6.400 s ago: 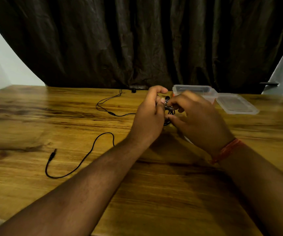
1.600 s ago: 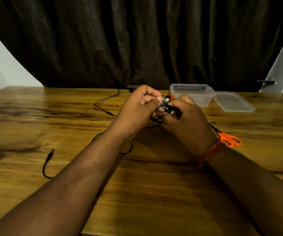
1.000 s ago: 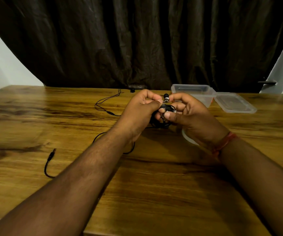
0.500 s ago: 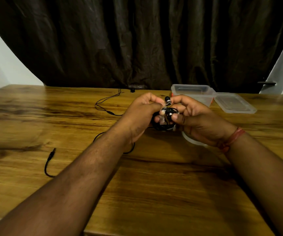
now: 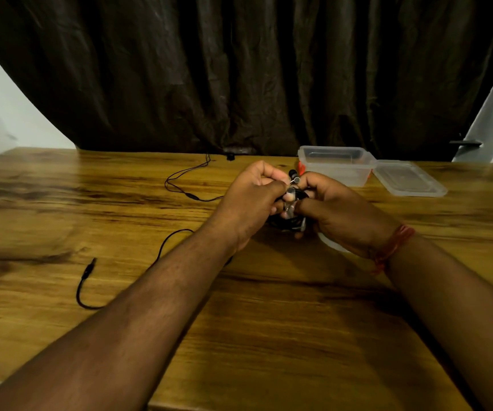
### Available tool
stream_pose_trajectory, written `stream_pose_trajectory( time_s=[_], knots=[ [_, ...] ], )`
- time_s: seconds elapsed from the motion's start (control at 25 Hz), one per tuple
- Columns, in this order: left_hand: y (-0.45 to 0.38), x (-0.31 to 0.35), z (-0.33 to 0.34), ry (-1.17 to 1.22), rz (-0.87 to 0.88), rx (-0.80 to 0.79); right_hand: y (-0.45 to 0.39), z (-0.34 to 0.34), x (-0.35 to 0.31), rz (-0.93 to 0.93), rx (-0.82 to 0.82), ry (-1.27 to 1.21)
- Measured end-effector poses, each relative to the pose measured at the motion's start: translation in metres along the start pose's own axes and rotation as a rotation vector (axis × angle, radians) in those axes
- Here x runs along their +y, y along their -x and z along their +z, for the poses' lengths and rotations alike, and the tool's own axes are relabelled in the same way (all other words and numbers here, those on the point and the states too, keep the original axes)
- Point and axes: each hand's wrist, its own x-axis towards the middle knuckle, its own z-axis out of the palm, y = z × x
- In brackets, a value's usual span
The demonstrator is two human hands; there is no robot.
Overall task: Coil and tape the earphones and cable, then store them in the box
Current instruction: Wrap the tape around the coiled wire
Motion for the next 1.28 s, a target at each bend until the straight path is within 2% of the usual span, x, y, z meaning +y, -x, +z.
stream_pose_trajectory(
  time_s=[0.28, 0.48, 0.72, 1.08, 1.28],
  knots=[
    [0.000, 0.000, 0.000, -0.029, 0.042, 0.047, 0.001, -0.005, -0.001, 0.075, -0.047, -0.246],
    [0.000, -0.002, 0.001, -0.097, 0.080, 0.065, 0.001, -0.003, -0.003, 0.065, -0.051, -0.240],
    [-0.004, -0.006, 0.001, -0.204, 0.164, 0.113, 0.001, 0.002, -0.004, 0.041, 0.024, -0.283],
    [-0.003, -0.006, 0.000, -0.251, 0.203, 0.118, 0.003, 0.003, -0.006, 0.057, 0.069, -0.317],
    [0.002, -0.002, 0.001, -0.287, 0.277, 0.017, 0.001, -0.012, -0.004, 0.230, -0.015, -0.525]
  ],
)
